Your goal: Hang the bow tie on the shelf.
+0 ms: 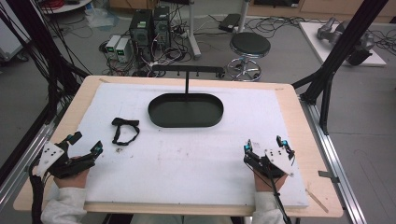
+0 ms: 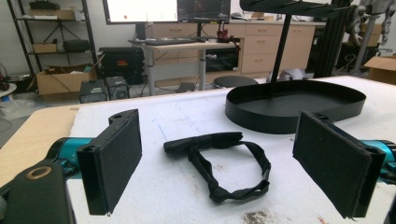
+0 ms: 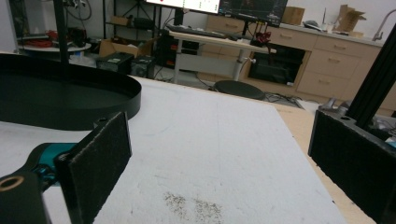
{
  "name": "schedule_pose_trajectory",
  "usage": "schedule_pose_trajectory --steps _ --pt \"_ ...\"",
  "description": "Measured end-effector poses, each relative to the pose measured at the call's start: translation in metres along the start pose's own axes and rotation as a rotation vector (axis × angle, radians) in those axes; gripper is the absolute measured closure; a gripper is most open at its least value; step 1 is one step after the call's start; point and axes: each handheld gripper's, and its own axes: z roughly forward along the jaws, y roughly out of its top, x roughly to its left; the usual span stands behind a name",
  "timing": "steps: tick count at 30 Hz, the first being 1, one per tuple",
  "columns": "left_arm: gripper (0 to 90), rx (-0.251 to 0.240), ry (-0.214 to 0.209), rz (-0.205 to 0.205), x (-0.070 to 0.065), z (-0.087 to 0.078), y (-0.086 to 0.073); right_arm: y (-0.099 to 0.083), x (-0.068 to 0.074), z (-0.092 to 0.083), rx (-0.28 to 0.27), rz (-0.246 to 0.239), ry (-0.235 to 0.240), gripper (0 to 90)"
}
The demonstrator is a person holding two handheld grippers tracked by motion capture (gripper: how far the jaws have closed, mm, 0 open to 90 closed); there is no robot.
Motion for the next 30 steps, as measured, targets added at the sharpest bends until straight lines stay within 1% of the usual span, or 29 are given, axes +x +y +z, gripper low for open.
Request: schedule_pose_trajectory --steps 5,7,9,11,13,14,15,16,17,18,19,20,21,23,24,25,26,27,28,29,30 --pt "15.6 -0.008 -0.002 0.002 -0.002 -0.001 0.001 0.000 0.001 -0.001 -0.009 -0.004 0.003 5.0" --pt "15.6 -0.023 -0.009 0.006 -0.003 -0.001 0.004 0.000 0.001 0.000 -0.007 -0.010 0.003 5.0" --pt "15.7 -0.029 -0.005 0.008 -0.003 -0.001 0.005 0.000 0.001 -0.001 -0.005 -0.011 0.003 5.0" --pt "15.7 -0.043 0.007 0.015 -0.004 -0.002 0.011 0.000 0.001 -0.001 -0.003 -0.009 0.006 5.0" --pt "16.2 -0.039 0.010 0.014 -0.003 -0.003 0.012 0.000 0.001 -0.001 -0.004 -0.012 0.007 5.0" --pt "16.2 -0.040 0.011 0.005 -0.003 -0.002 0.012 0.000 0.001 -0.001 -0.001 -0.005 0.009 5.0" --pt "16.2 -0.034 0.014 -0.007 -0.003 0.002 0.013 0.000 0.001 -0.001 -0.006 -0.015 0.011 5.0" --pt "16.2 -0.030 0.016 -0.004 -0.003 0.004 0.013 0.000 0.002 -0.001 -0.001 -0.014 0.013 5.0" --pt "16.2 -0.030 0.016 -0.004 -0.003 0.004 0.013 0.000 0.002 -0.002 -0.005 -0.026 0.013 5.0" --pt "16.2 -0.010 0.016 0.007 -0.002 0.012 0.017 0.000 0.004 -0.003 -0.004 -0.027 0.021 5.0" --pt "16.2 0.005 0.027 0.020 -0.003 0.015 0.018 0.000 0.004 -0.003 -0.012 -0.036 0.027 5.0" --pt "16.1 0.005 0.027 0.020 -0.003 0.015 0.018 0.000 0.005 -0.004 -0.011 -0.045 0.030 4.9" --pt "16.1 0.009 0.044 0.054 -0.005 0.021 0.020 0.000 0.006 -0.004 -0.011 -0.060 0.030 5.0" --pt "16.1 0.009 0.037 0.061 -0.006 0.024 0.020 0.000 0.007 -0.004 -0.007 -0.069 0.029 5.0" --pt "16.1 0.020 0.024 0.066 -0.007 0.029 0.019 0.000 0.009 -0.004 -0.003 -0.080 0.030 5.0" --pt "16.1 0.020 0.024 0.066 -0.007 0.029 0.019 0.000 0.009 -0.004 -0.001 -0.088 0.027 5.0" --pt "16.1 0.058 0.027 0.089 -0.009 0.035 0.017 -0.001 0.010 -0.003 0.000 -0.088 0.030 5.0" --pt "16.1 0.081 0.047 0.104 -0.010 0.038 0.016 -0.001 0.010 -0.003 0.001 -0.095 0.030 5.0" --pt "16.1 0.092 0.068 0.112 -0.010 0.040 0.015 0.000 0.011 -0.003 0.004 -0.096 0.030 5.0" --pt "16.1 0.092 0.068 0.112 -0.010 0.040 0.015 -0.001 0.011 -0.003 0.005 -0.101 0.035 5.0" --pt "16.1 0.098 0.082 0.124 -0.010 0.045 0.013 -0.001 0.012 -0.003 0.005 -0.103 0.033 5.0"
